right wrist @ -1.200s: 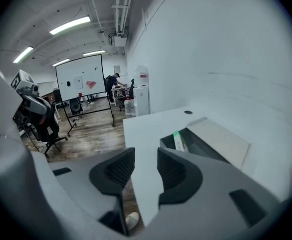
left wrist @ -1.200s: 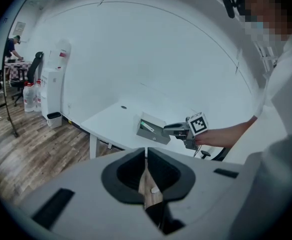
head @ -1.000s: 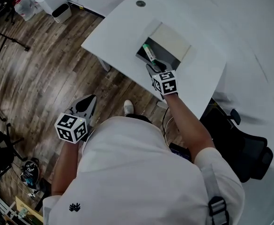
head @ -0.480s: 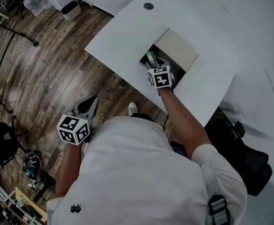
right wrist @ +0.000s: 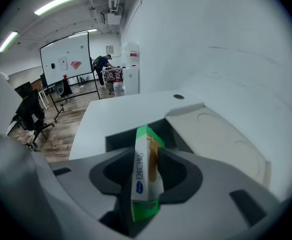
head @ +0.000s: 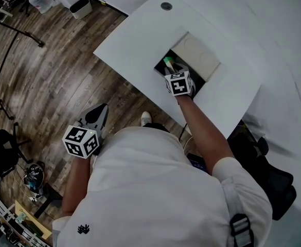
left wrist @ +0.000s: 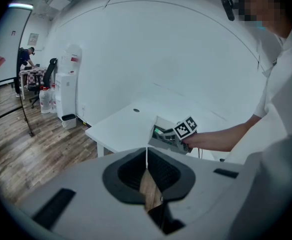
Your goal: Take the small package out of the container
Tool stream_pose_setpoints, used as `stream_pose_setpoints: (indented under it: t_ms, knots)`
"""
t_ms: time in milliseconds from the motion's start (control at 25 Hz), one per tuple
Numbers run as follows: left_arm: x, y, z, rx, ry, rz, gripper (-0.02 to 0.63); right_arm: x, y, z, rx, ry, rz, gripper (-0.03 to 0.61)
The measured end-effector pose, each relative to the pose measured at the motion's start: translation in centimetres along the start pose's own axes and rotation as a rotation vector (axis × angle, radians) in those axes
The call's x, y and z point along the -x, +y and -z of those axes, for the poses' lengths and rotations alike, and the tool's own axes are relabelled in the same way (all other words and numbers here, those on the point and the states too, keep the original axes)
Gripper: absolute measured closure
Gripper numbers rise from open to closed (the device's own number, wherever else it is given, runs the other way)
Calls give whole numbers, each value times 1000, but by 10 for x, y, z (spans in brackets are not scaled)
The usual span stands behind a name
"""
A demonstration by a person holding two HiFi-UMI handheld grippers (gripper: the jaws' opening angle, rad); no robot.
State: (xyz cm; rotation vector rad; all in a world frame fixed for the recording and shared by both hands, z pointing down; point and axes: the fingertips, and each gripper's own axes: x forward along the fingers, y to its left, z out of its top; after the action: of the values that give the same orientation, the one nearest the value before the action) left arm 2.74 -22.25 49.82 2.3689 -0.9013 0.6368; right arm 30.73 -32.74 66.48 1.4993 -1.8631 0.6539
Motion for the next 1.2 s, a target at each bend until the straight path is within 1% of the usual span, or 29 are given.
stream_pose_setpoints:
  t_ms: [120,320,480,640,1000,1200]
  knots:
    - [2,1,-2,3,-5,-4,604,4,-5,-2,-2,-4,-2,446]
    - [6,2,2,3,-4,-1,604,9,-11,-2,23,-2,3,468]
    - [9,3,1,4,-10,7,604,13,-10,-3,33,-23,-5,472]
    - [14,5,2,2,-19,18,604,23,-8,-10,53,-43,9,476]
    - [37,10,16,-1,-50,56,604,60,-3,-24,47,-101,56,479]
    - [62,16,28,-11,-58,76,604,96,17,-40,72,-143,70,479]
